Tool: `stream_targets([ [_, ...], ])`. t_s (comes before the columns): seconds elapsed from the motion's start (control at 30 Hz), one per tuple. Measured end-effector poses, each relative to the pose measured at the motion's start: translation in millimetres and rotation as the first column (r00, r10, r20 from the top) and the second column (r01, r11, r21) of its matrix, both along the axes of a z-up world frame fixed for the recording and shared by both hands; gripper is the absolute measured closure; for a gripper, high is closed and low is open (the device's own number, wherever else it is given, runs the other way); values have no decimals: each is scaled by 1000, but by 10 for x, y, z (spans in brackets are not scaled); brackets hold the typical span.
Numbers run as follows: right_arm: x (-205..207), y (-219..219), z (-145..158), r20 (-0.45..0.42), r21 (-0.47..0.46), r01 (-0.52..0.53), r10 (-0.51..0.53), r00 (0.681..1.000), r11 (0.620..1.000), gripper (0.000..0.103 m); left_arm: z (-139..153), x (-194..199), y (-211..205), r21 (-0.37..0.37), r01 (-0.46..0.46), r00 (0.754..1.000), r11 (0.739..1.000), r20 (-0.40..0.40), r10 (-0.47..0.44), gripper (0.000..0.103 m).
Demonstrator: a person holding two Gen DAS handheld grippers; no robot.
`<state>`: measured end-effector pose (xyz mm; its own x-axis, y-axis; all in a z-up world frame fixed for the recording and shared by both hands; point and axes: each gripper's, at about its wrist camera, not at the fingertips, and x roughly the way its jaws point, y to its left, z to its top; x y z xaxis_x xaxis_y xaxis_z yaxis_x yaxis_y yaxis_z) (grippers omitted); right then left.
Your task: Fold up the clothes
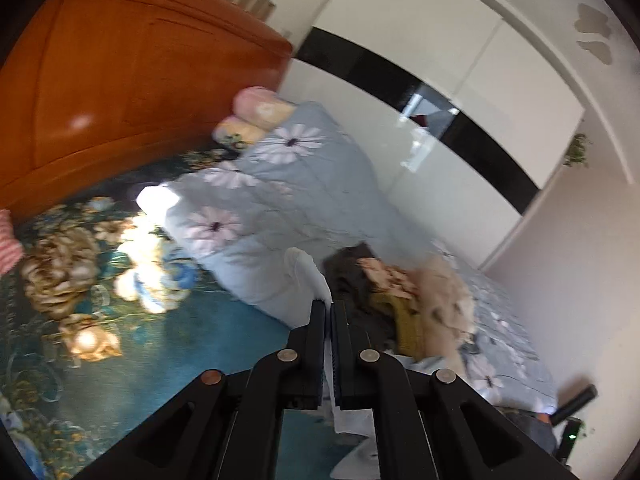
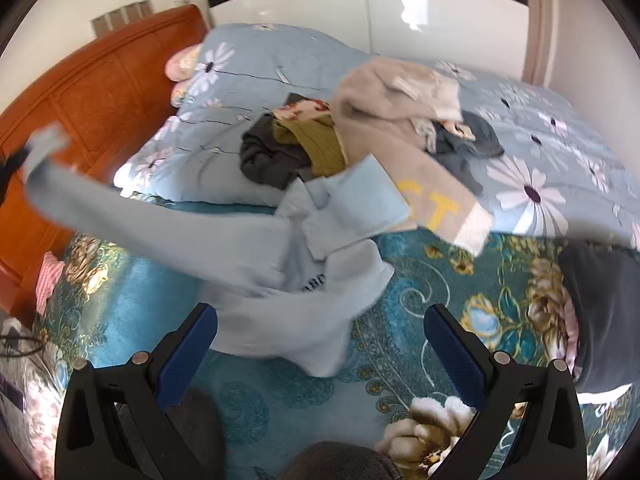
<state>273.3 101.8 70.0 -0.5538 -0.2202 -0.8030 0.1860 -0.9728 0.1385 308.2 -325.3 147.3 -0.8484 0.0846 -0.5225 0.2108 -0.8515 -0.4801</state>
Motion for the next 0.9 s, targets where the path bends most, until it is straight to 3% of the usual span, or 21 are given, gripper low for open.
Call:
stream_targets([
  [0.1, -87, 91, -118, 25, -12, 39, -38, 999, 999, 0, -268, 316, -478, 16, -106, 993, 994, 61, 105, 100],
  [0.2, -221, 121, -240, 64, -44, 58, -55, 996, 997, 0, -547, 520, -659, -48, -160, 974, 986, 151, 166, 100],
  [0.3, -379, 112, -364, 108, -79, 71, -62, 992, 994, 0, -863, 620, -749, -58, -186, 952, 981, 237, 195, 100],
  [0.5, -667, -44, -595, 179, -96, 68, -50, 983, 993, 0, -1506, 549, -677, -15, -171, 902, 985, 399, 162, 99],
  [0.6, -803, -127, -705, 200, -85, 51, -34, 979, 995, 8, -1699, 497, -532, -40, -132, 872, 990, 471, 135, 97],
  [0.7, -939, -238, -800, 210, -39, 26, -18, 978, 999, 26, -1752, 523, -453, -98, -119, 843, 988, 517, 153, 80],
  [0.77, -1045, -308, -849, 211, -6, 2, -1, 978, 1000, 34, -1718, 561, -446, -159, -124, 828, 979, 528, 191, 52],
  [0.83, -1161, -340, -874, 212, -3, -17, 17, 977, 1000, 36, -1659, 550, -452, -227, -130, 820, 965, 523, 234, 49],
  [0.9, -1316, -371, -875, 205, 10, -29, 27, 978, 1000, 39, -1628, 476, -471, -244, -123, 825, 962, 513, 236, 48],
])
